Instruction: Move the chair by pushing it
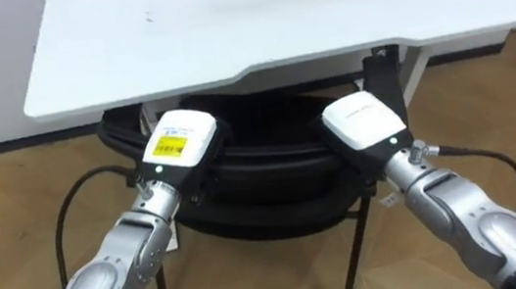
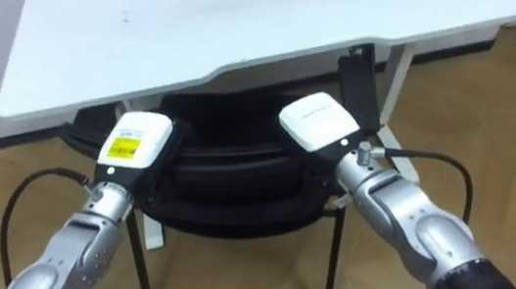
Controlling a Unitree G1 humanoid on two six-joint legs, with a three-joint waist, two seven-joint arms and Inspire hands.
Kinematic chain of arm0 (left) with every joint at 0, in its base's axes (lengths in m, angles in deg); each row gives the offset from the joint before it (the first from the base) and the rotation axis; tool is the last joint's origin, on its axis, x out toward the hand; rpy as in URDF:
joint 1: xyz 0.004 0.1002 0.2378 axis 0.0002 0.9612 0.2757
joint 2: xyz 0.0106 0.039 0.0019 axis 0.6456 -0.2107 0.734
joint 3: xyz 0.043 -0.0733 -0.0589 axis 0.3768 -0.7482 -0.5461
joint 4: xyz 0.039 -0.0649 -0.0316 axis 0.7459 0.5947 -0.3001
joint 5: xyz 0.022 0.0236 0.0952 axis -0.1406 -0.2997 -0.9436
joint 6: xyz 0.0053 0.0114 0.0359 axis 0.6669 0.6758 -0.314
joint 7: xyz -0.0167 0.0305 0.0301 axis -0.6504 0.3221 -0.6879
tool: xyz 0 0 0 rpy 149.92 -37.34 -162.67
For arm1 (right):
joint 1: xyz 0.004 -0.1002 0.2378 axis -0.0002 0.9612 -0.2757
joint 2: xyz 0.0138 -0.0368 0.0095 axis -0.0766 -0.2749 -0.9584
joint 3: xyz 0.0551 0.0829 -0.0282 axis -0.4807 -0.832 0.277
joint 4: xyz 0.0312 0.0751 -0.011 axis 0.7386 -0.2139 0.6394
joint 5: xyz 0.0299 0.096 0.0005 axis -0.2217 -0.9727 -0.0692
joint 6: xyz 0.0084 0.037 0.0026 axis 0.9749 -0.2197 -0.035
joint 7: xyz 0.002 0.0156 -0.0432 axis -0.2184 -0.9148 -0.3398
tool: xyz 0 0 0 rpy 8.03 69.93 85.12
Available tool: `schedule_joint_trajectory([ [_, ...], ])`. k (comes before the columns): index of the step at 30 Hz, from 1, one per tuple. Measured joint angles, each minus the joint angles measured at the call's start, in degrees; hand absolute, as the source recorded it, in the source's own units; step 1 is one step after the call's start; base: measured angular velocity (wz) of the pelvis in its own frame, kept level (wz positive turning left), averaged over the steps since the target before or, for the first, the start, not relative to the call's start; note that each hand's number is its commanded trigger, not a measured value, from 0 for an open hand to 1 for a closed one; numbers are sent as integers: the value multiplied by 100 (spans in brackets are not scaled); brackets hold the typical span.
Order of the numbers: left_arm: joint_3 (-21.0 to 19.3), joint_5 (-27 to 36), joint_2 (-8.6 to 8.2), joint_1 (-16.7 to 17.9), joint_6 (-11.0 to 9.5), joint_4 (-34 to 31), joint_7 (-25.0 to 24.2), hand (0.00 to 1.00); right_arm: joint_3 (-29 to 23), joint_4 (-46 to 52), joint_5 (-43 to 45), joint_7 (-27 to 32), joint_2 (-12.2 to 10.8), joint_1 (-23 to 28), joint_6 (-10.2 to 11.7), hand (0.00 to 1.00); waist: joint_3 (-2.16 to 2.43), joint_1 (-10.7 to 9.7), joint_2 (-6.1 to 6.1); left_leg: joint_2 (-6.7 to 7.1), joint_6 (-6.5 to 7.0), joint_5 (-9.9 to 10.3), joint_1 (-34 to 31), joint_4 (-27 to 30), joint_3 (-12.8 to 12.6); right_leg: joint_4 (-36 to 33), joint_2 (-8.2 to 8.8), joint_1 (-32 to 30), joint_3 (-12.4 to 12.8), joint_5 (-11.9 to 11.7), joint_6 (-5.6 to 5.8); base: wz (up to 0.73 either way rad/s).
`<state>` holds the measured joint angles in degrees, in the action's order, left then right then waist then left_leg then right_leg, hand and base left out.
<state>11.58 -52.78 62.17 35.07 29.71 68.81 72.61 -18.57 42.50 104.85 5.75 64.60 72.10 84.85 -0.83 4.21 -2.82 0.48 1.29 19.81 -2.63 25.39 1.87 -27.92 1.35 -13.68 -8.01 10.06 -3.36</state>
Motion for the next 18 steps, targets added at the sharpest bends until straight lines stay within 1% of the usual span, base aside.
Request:
schedule_joint_trajectory([
  [1, -2, 4, 11, -6, -3, -9, -2, 100, 0, 16, -1, -4, 0, 0, -7, 100, -2, 20, -3, -19, -26, 16, 23, 4, 0, -28, -11, 15, -13, 53, -11, 9],
  [2, -3, 19, 25, -12, -12, -10, -2, 100, 0, 40, -3, -9, -2, 0, -16, 100, -5, 54, -4, -47, -59, 34, 80, 25, 9, -87, -27, 52, -42, 154, -43, 12],
  [3, -13, 20, 29, -7, -15, -8, -12, 100, 0, 49, 10, -20, -17, 5, -21, 100, -11, 53, -11, -80, -75, 43, 135, 53, 22, -102, -27, 138, -124, 243, -75, 20],
  [4, -17, 19, 37, -8, -29, -10, -13, 100, 0, 60, 14, -25, -17, 10, -21, 100, -14, 28, -16, -102, -88, 50, 130, 96, 27, -102, -25, 181, -179, 284, -86, 34],
  [5, -28, 19, 62, -8, -60, -18, -11, 100, 0, 76, 9, -27, -19, 18, -21, 100, -25, -4, -27, -158, -134, 76, 129, 167, 10, -106, -27, 262, -293, 364, -128, 43],
  [6, -28, 19, 83, -8, -70, -35, -10, 100, 0, 96, 6, -22, -29, 30, -29, 100, -54, -41, -48, -212, -169, 96, 121, 254, -13, -109, -31, 356, -412, 449, -161, 44],
  [7, -28, 19, 100, -6, -70, -54, -10, 100, 0, 99, 4, -17, -34, 35, -27, 100, -67, -76, -63, -234, -171, 97, 118, 301, -19, -93, -30, 408, -478, 498, -177, 54],
  [8, -24, 19, 133, -7, -79, -86, -12, 100, 0, 121, -7, -12, -37, 49, -24, 100, -87, -122, -94, -292, -194, 110, 120, 364, -81, -66, -39, 490, -577, 594, -197, 55],
  [9, -24, 19, 139, -6, -79, -105, -13, 100, -2, 144, -11, 14, -37, 74, -34, 100, -95, -166, -113, -340, -195, 109, 110, 439, -144, -65, -52, 552, -654, 674, -216, 47],
  [10, -31, 19, 118, 2, -79, -120, -13, 100, -9, 157, -9, 22, -39, 77, -36, 100, -94, -174, -116, -367, -196, 108, 96, 486, -157, -60, -62, 571, -679, 702, -235, 28],
  [11, -66, 19, 111, 23, -80, -172, -12, 100, -24, 216, 3, 21, -35, 81, -48, 100, -91, -174, -113, -393, -209, 100, 14, 612, -147, -59, -66, 580, -748, 741, -277, 16],
  [12, -79, 19, 126, 42, -80, -235, -8, 100, -22, 259, -2, 43, -16, 85, -56, 100, -87, -168, -118, -390, -243, 80, -18, 638, -142, -50, -66, 587, -801, 766, -318, 15],
  [13, -88, 19, 136, 79, -80, -294, -10, 100, -15, 343, -13, 32, 25, 122, -42, 100, -83, -159, -121, -393, -285, 55, -25, 629, -145, -43, -66, 593, -813, 771, -328, 14],
  [14, -102, 19, 141, 194, -83, -405, -13, 100, 5, 503, -10, 25, 106, 258, -20, 100, -73, -100, -129, -387, -390, -10, -27, 600, -147, 23, -64, 646, -826, 766, -340, 14],
  [15, -108, 14, 136, 263, -83, -472, -19, 100, 4, 663, 16, 0, 130, 378, -48, 100, -54, -87, -143, -367, -437, -74, -59, 585, -162, 81, -53, 687, -828, 761, -350, 16],
  [16, -116, 14, 142, 292, -83, -505, -20, 100, 4, 711, 18, -16, 141, 407, -58, 100, -43, -92, -145, -365, -446, -95, -103, 526, -163, 134, -48, 689, -831, 759, -354, 17],
  [17, -112, 13, 133, 295, -87, -532, -21, 100, 3, 805, 17, -18, 182, 465, -82, 100, -41, -106, -142, -338, -469, -118, -291, 349, -157, 204, -36, 697, -874, 747, -354, 11],
  [18, -104, 4, 120, 307, -94, -528, -20, 100, 4, 834, 17, -17, 181, 514, -93, 100, -45, -90, -149, -272, -472, -180, -494, 98, -161, 232, -21, 744, -899, 742, -356, 5],
])
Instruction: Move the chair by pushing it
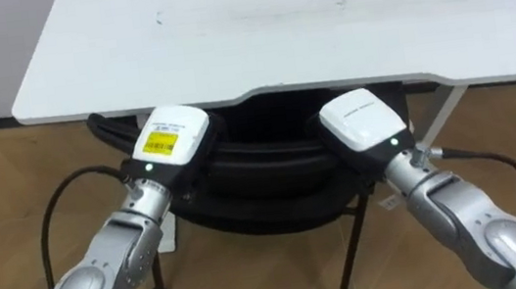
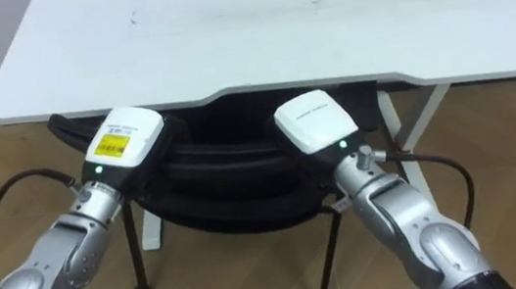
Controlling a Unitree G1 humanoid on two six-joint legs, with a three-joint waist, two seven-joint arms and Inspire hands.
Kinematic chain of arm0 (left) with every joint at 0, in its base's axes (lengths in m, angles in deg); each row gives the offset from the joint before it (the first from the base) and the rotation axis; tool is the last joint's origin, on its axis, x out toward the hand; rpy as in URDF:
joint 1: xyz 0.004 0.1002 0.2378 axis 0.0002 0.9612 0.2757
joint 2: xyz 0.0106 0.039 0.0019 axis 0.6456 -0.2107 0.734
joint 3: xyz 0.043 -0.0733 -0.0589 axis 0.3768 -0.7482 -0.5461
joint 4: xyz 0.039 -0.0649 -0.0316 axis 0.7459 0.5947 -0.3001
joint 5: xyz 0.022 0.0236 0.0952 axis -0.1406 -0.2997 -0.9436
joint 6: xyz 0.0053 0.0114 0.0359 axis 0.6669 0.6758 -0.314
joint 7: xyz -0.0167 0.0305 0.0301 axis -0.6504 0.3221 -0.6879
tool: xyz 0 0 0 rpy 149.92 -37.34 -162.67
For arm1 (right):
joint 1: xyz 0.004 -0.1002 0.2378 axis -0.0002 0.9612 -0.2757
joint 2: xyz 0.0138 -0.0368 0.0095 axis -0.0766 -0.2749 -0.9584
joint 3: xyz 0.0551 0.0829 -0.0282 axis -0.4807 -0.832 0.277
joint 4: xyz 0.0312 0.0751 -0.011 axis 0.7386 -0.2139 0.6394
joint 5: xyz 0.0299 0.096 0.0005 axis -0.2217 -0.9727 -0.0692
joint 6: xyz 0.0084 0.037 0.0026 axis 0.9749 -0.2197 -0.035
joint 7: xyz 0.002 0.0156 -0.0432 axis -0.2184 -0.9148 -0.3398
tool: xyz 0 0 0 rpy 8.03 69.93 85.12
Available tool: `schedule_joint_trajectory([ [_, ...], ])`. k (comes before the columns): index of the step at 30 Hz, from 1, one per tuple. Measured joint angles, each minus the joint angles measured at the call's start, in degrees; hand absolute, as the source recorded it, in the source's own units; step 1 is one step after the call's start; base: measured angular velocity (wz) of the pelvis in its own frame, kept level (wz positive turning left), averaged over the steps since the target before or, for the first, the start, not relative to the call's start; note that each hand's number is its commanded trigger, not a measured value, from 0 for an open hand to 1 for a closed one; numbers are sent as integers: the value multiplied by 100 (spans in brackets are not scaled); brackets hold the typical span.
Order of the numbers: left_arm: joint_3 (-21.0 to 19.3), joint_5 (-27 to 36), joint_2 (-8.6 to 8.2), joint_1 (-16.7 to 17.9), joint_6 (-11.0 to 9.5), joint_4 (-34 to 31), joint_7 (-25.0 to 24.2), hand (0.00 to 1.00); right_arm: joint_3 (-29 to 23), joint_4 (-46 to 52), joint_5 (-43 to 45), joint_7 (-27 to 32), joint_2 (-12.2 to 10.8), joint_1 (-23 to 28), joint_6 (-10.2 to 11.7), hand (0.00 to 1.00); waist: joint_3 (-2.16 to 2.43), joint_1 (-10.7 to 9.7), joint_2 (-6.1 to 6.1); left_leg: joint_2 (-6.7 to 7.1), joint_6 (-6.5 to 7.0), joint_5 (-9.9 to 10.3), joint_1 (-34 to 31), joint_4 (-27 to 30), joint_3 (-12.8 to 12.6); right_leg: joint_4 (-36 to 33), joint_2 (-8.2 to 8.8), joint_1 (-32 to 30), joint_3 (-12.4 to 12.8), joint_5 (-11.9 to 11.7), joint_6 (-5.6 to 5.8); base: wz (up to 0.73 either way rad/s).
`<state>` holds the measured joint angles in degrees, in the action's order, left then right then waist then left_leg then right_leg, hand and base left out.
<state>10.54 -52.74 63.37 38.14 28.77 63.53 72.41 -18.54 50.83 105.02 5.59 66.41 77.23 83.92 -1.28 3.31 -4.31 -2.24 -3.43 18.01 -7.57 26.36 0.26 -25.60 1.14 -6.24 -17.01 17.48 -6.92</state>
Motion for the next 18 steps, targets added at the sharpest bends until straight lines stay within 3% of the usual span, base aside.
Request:
schedule_joint_trajectory([
  [2, 25, 0, 4, 64, -5, 19, 4, 100, 2, -25, 31, -8, -56, 61, -13, 100, 9, 42, -56, 82, 116, -412, -190, -185, -10, 21, 38, 108, 40, 3, 19, -9],
  [3, 37, -2, 21, 106, -15, 17, 18, 100, -5, -13, 43, 11, -35, 116, -5, 100, 45, 31, -59, 109, 147, -511, -151, -325, -12, 124, 53, 135, 45, -27, 73, 0],
  [6, 39, -2, -1, 123, -35, 40, 109, 100, -7, -1, 50, 35, -17, 115, 11, 100, 46, 18, -53, 217, 179, -694, -11, -639, -20, 302, 79, 146, 70, -135, 110, 0],
  [12, 34, -1, -2, 114, -35, 48, 107, 100, -8, 2, 54, 59, -18, 115, 8, 100, 41, 13, -64, 264, 196, -810, 76, -876, -54, 312, 137, 124, 56, -136, 113, 1],
  [13, 34, -1, 0, 117, -37, 48, 102, 100, -7, 1, 53, 84, -16, 116, 6, 90, 38, 24, -68, 270, 199, -840, 103, -922, -86, 314, 151, 124, 63, -136, 113, -4],
  [14, 32, -1, 4, 120, -36, 48, 94, 100, -7, -5, 54, 100, -15, 120, 4, 53, 38, 25, -68, 280, 208, -866, 125, -964, -107, 312, 167, 123, 68, -135, 115, -3],
  [15, 31, -1, 1, 120, -36, 48, 92, 100, -8, -8, 54, 119, -12, 123, 2, 0, 37, 25, -69, 287, 211, -879, 133, -983, -107, 310, 173, 119, 70, -135, 115, 0],
  [16, 31, -1, 0, 123, -35, 46, 92, 100, -7, -17, 83, 150, -17, 126, 1, 0, 37, 25, -69, 290, 215, -887, 148, -1007, -115, 308, 179, 117, 74, -138, 119, -4],
  [17, 28, -1, 1, 134, -33, 47, 92, 24, -7, -36, 92, 169, -41, 127, -6, 0, 36, 32, -71, 290, 215, -887, 174, -1021, -137, 305, 178, 119, 101, -140, 123, -8],
  [18, 28, -1, 2, 140, -29, 48, 89, 0, -7, -44, 91, 172, -66, 127, -34, 0, 36, 37, -71, 290, 216, -888, 184, -1022, -156, 305, 178, 121, 118, -143, 127, -8],
])
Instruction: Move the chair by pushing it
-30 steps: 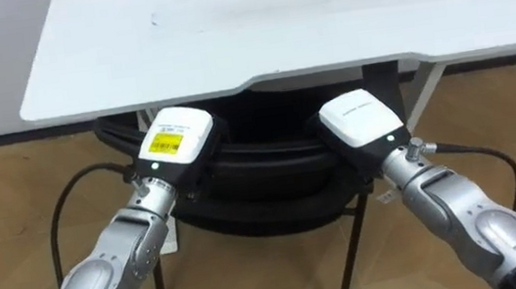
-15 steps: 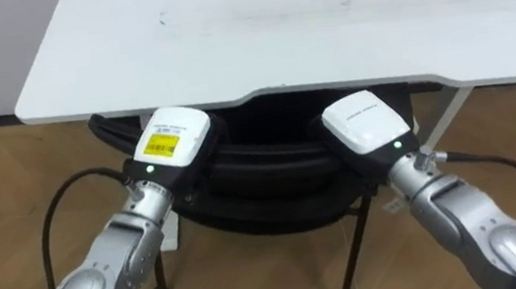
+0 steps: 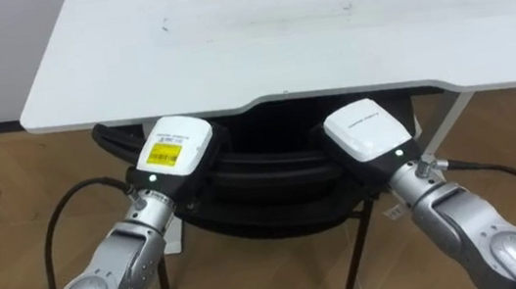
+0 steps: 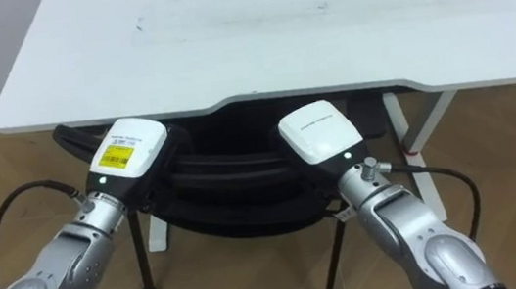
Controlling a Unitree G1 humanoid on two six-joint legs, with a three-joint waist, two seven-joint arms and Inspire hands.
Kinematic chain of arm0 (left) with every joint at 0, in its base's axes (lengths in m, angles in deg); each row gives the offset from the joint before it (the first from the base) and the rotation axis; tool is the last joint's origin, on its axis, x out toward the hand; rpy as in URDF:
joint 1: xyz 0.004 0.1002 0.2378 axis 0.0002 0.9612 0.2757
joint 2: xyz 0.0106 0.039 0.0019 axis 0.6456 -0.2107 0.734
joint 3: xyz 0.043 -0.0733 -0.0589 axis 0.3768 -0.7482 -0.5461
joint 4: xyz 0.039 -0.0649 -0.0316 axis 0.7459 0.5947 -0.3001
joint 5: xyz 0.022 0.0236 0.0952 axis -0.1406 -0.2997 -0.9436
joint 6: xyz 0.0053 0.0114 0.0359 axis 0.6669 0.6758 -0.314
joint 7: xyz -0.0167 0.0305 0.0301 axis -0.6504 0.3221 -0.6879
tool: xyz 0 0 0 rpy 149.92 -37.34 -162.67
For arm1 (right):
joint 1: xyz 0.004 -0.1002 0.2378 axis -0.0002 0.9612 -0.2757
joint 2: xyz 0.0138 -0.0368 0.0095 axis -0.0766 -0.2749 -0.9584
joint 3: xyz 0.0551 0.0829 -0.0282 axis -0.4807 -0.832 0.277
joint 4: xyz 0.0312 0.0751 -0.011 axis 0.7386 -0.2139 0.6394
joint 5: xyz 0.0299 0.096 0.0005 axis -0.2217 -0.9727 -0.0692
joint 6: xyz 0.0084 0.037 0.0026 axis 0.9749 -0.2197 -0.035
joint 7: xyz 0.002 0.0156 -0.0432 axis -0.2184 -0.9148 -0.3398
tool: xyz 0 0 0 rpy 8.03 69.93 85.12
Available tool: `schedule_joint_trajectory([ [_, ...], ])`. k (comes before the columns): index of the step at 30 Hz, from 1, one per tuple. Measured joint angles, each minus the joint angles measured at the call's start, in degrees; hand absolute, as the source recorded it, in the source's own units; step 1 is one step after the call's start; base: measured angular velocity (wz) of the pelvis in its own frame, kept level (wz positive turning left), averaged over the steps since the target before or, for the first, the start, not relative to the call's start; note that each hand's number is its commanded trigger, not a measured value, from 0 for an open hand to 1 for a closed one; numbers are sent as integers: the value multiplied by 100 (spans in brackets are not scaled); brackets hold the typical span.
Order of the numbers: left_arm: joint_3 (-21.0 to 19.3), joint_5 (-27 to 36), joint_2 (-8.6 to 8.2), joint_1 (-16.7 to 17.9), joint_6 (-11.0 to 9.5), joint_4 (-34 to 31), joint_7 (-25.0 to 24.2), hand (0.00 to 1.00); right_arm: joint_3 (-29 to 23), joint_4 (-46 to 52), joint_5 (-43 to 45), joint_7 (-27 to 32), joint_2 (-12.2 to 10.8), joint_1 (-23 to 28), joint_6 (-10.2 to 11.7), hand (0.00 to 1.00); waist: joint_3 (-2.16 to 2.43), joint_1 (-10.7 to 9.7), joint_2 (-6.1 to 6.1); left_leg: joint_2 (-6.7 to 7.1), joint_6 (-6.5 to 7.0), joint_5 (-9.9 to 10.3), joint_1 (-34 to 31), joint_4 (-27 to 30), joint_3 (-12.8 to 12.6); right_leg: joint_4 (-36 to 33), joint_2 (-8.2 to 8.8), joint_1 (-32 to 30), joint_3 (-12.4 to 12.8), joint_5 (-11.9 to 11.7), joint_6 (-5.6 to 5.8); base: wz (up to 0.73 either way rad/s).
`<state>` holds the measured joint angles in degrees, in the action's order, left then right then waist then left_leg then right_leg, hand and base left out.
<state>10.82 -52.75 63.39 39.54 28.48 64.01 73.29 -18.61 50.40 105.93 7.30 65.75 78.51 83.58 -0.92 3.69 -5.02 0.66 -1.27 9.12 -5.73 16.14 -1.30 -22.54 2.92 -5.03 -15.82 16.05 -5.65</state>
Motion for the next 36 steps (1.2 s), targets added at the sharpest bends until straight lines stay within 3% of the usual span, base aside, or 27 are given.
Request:
schedule_joint_trajectory([
  [4, -3, -1, -19, 0, -1, -3, -35, 0, 0, 1, -149, -42, -39, -1, -78, 0, -2, 75, -5, -4, 4, -1, 27, -4, -55, 16, -4, 0, 56, -19, 14, -10],
  [12, -284, 363, -469, 135, -9, -144, -167, 0, -14, 5, -306, -175, -76, -1, -90, 0, 12, 196, 16, 4, 80, -73, 143, -241, -148, 223, -37, 63, 180, -162, 91, -6],
  [21, -337, 880, -477, 269, 55, -438, -347, 0, -34, 44, -417, -251, -63, 0, -112, 0, 14, 147, 14, 9, 114, -115, 174, -345, -155, 410, -55, 120, 186, -266, 130, -1],
  [26, -620, 908, -500, 267, 79, -535, -541, 0, -270, 206, -483, -513, -61, -5, -51, 0, 17, 117, 12, 6, 118, -130, 118, -337, -153, 403, -59, 67, 173, -274, 121, 0],
  [28, -851, 914, -484, 267, 79, -550, -618, 0, -380, 252, -481, -579, -46, -5, 45, 0, 18, 76, 15, 4, 117, -132, 97, -304, -138, 404, -59, 72, 153, -282, 120, 7],
  [31, -1618, 912, -389, 271, 69, -677, -651, 0, -757, 410, -520, -629, 61, -3, 345, 0, 20, -12, 20, -20, 116, -149, 32, -255, -88, 489, -98, 101, 95, -372, 110, 9],
  [33, -2180, 912, -291, 282, 84, -771, -662, 0, -1178, 655, -597, -654, 333, -1, 560, 0, 17, -154, 42, -46, 130, -214, -49, -258, -82, 622, -139, 97, 79, -507, 109, 4],
  [36, -2600, 911, -189, 304, 65, -913, -666, 0, -1815, 1033, -809, -642, 603, 180, 629, 0, -11, -175, 95, -89, 154, -272, -106, -276, -100, 767, -170, 88, 103, -655, 115, -6],
])
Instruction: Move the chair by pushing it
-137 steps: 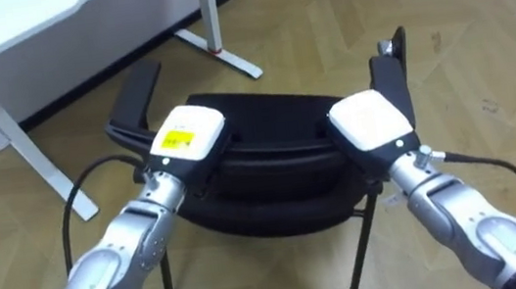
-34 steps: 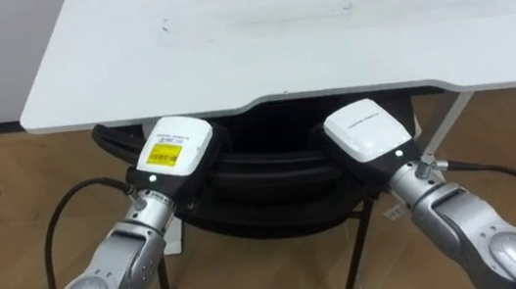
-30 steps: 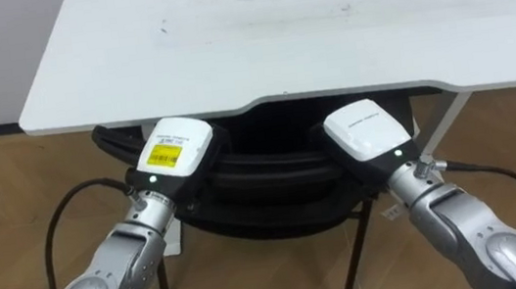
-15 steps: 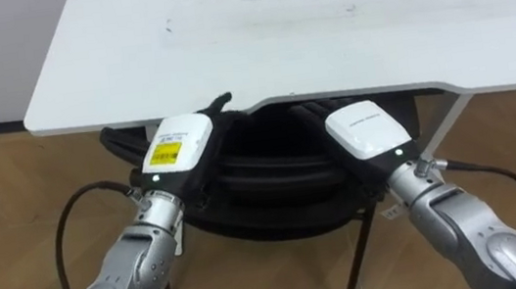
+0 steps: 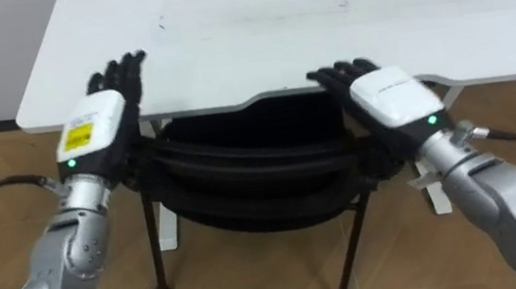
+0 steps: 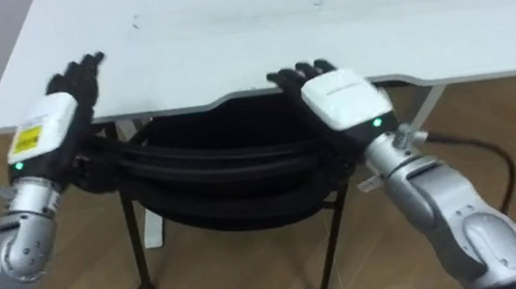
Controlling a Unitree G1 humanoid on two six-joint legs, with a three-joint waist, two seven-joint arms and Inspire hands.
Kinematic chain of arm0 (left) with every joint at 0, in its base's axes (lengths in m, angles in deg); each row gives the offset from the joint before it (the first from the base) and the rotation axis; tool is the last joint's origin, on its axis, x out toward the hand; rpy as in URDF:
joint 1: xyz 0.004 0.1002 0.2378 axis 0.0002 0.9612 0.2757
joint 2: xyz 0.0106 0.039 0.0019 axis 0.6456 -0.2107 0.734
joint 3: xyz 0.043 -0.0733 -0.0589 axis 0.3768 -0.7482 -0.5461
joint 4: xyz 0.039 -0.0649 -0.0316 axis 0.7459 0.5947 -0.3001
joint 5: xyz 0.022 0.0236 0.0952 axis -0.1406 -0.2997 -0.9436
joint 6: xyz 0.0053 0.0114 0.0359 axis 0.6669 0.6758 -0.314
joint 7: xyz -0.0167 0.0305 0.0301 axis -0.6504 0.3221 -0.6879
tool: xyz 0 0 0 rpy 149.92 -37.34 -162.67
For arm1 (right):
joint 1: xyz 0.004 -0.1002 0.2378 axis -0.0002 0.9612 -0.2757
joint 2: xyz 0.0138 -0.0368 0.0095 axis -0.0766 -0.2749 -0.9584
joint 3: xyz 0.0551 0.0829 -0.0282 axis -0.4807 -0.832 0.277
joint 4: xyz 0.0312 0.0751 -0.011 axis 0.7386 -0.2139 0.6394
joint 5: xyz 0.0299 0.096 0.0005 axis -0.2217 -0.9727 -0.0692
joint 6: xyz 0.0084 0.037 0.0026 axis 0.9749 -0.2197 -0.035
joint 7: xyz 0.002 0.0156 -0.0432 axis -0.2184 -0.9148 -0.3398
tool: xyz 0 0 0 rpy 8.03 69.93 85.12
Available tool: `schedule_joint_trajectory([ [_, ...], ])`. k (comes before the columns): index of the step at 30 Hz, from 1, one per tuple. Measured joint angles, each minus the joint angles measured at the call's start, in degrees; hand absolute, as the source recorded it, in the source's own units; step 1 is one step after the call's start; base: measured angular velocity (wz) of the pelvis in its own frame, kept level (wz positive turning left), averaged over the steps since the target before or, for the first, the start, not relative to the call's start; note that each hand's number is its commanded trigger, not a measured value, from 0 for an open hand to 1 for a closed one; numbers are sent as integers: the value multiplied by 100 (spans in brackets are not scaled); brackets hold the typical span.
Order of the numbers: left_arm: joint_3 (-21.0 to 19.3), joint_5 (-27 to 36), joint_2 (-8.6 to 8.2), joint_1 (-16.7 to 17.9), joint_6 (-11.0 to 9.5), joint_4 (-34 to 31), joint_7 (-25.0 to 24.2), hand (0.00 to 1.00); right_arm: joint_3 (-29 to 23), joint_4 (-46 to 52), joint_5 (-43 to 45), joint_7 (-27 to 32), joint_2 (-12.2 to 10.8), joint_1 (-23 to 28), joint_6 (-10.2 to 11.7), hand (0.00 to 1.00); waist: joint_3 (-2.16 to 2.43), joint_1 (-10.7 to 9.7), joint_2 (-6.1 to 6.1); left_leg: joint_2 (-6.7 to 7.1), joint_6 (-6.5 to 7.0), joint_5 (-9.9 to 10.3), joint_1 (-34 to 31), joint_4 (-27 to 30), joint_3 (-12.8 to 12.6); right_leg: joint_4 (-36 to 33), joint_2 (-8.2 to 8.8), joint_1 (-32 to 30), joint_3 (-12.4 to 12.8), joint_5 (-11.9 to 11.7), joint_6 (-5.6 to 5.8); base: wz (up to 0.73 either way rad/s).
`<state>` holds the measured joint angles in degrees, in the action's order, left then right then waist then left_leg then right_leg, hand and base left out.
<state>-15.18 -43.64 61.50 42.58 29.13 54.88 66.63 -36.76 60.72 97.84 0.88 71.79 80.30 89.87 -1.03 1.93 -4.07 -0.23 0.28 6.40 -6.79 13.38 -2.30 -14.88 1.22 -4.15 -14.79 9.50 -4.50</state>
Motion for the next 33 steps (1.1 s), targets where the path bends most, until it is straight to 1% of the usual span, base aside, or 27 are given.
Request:
schedule_joint_trajectory([
  [1, -73, 0, 0, 12, -9, -4, 0, 0, -259, 167, -43, 61, 0, 5, 23, 0, 2, -4, 22, -1, 5, -6, -13, -1, 7, 20, -8, -10, 25, -21, 4, -10],
  [2, -243, -4, 12, 47, -76, -90, 0, 0, -915, 479, -378, 321, 36, -43, 88, 0, 5, 33, 52, -5, 10, -9, -32, -1, 14, 37, -16, -26, 65, -41, 15, 0],
  [3, -566, 42, 14, 79, -234, -381, 100, 0, -1583, 650, -771, 773, 137, -122, 85, 0, 6, 67, 52, -4, 14, -10, -55, 9, 15, 106, -26, -23, 65, -54, 28, 0],
  [4, -781, 156, 24, 80, -316, -582, 245, 0, -1886, 711, -1022, 1014, 205, -165, 69, 0, 8, 81, 52, -6, 14, -9, -62, 10, 13, 143, -35, -18, 66, -63, 32, 9],
  [5, -1200, 522, 108, 90, -380, -1006, 651, 0, -2453, 925, -1449, 1387, 306, -195, -76, 0, 40, 74, 75, -6, 17, -6, -61, -3, 16, 221, -48, 10, 65, -79, 44, 4],
  [6, -1609, 975, 231, 100, -442, -1285, 1060, 0, -2871, 1099, -1704, 1712, 348, -185, -130, 0, 108, 68, 115, 1, 21, -2, -28, -47, 14, 243, -45, 29, 67, -84, 52, 0],
  [7, -1818, 1237, 291, 103, -460, -1385, 1227, 0, -3024, 1166, -1823, 1848, 352, -177, -132, 0, 118, 47, 137, 6, 22, -2, 28, -80, 2, 250, -40, 69, 68, -85, 56, -5],
  [9, -2559, 2135, 485, 169, -471, -1510, 1679, 0, -3384, 1312, -2553, 2217, 360, 36, -81, 0, 175, -12, 257, 15, 24, 2, 262, -216, -67, 331, -33, 274, 72, -82, 74, -11],
  [10, -2736, 2315, 514, 232, -469, -1504, 1755, 0, -3446, 1317, -2716, 2297, 369, 91, -78, 0, 173, -23, 287, 21, 27, 7, 311, -238, -83, 338, -30, 309, 80, -75, 81, -11],
  [11, -3034, 2651, 525, 409, -429, -1491, 1895, 0, -3588, 1317, -2999, 2407, 369, 163, -130, 0, 160, -90, 316, 60, 28, 8, 382, -306, -90, 331, -25, 344, 96, -48, 90, -5],
  [12, -3254, 2986, 521, 629, -374, -1489, 1990, 0, -3732, 1306, -3237, 2506, 373, 204, -245, 0, 154, -165, 355, 69, 28, 8, 423, -333, -94, 311, -29, 344, 160, -1, 98, -5],
  [13, -3342, 3113, 521, 736, -325, -1489, 2028, 0, -3805, 1298, -3334, 2543, 373, 208, -314, 0, 153, -183, 367, 71, 28, 8, 445, -348, -106, 297, -30, 339, 189, 20, 102, -5],
  [14, -3499, 3352, 518, 902, -250, -1471, 2091, 0, -3996, 1292, -3465, 2628, 373, 206, -440, 0, 156, -275, 375, 68, 26, 9, 448, -363, -124, 273, -31, 320, 201, 45, 99, 0],
  [15, -3672, 3582, 518, 1016, -197, -1454, 2111, 0, -4188, 1291, -3714, 2738, 374, 208, -483, 0, 127, -347, 353, 67, 23, 10, 451, -368, -134, 231, -26, 306, 197, 79, 93, 0],
  [17, -3863, 3882, 517, 1169, -170, -1369, 2233, 0, -4425, 1290, -4138, 3007, 373, 219, -523, 0, 90, -424, 333, 59, 14, 16, 442, -363, -166, 221, -28, 292, 204, 88, 88, -3],
  [18, -3936, 4051, 510, 1239, -136, -1294, 2302, 0, -4538, 1281, -4373, 3195, 373, 226, -536, 0, 85, -464, 334, 59, 13, 17, 424, -369, -174, 220, -28, 264, 215, 91, 90, -5],
  [19, -3965, 4124, 504, 1262, -119, -1253, 2323, 0, -4583, 1278, -4491, 3274, 372, 239, -539, 0, 85, -472, 333, 58, 13, 17, 416, -374, -190, 219, -29, 247, 230, 91, 90, -5],
  [22, -4003, 4445, 480, 1380, -19, -1102, 2330, 0, -5023, 1247, -5148, 3508, 364, 551, -559, 0, 94, -476, 334, 60, 18, 24, 325, -381, -218, 221, -31, 138, 265, 91, 95, -7],
  [23, -4026, 4582, 427, 1528, 1, -1090, 2337, 0, -5154, 1235, -5366, 3604, 306, 740, -583, 0, 94, -466, 338, 60, 19, 41, 324, -386, -231, 222, -38, 135, 300, 88, 97, -15],
  [24, -4033, 4628, 350, 1687, 9, -1054, 2380, 0, -5236, 1234, -5516, 3701, 181, 971, -584, 0, 97, -471, 344, 61, 16, 59, 348, -389, -250, 227, -44, 159, 329, 85, 101, -14],
  [25, -4032, 4632, 321, 1751, 10, -1001, 2415, 0, -5261, 1233, -5605, 3755, 106, 1087, -584, 0, 99, -478, 348, 62, 18, 64, 358, -391, -263, 234, -44, 169, 338, 86, 103, -12],
  [27, -3989, 4739, 210, 1913, 20, -554, 2526, 0, -5272, 1032, -5818, 3917, -196, 1466, -582, 0, 100, -456, 411, 58, 20, 90, 387, -389, -332, 238, -40, 178, 375, 87, 106, -15],
  [28, -3950, 4775, 159, 1928, 52, -433, 2545, 0, -5258, 967, -5884, 3926, -284, 1569, -596, 0, 109, -453, 427, 57, 21, 95, 394, -391, -354, 238, -38, 178, 390, 87, 108, -15],
  [29, -3866, 4906, -6, 2007, 126, -233, 2565, 0, -5166, 872, -6154, 3913, -564, 1810, -601, 0, 128, -439, 464, 56, 21, 101, 419, -416, -375, 238, -33, 184, 398, 91, 115, -8],
  [30, -3712, 5127, -171, 2099, 150, -8, 2580, 0, -5030, 690, -6546, 3860, -866, 2097, -601, 0, 132, -416, 485, 55, 24, 117, 447, -427, -375, 237, -37, 200, 417, 103, 123, -7],
  [31, -3655, 5227, -257, 2117, 153, 158, 2578, 0, -4960, 528, -6783, 3825, -1003, 2245, -598, 0, 140, -394, 497, 48, 20, 136, 454, -430, -377, 235, -48, 198, 442, 108, 123, -8],
  [33, -3420, 5634, -526, 2222, 162, 1059, 2579, 0, -4708, -497, -7645, 3555, -1508, 2680, -643, 0, 158, -299, 524, 5, 20, 191, 491, -429, -378, 209, -58, 207, 463, 132, 123, -7],
])
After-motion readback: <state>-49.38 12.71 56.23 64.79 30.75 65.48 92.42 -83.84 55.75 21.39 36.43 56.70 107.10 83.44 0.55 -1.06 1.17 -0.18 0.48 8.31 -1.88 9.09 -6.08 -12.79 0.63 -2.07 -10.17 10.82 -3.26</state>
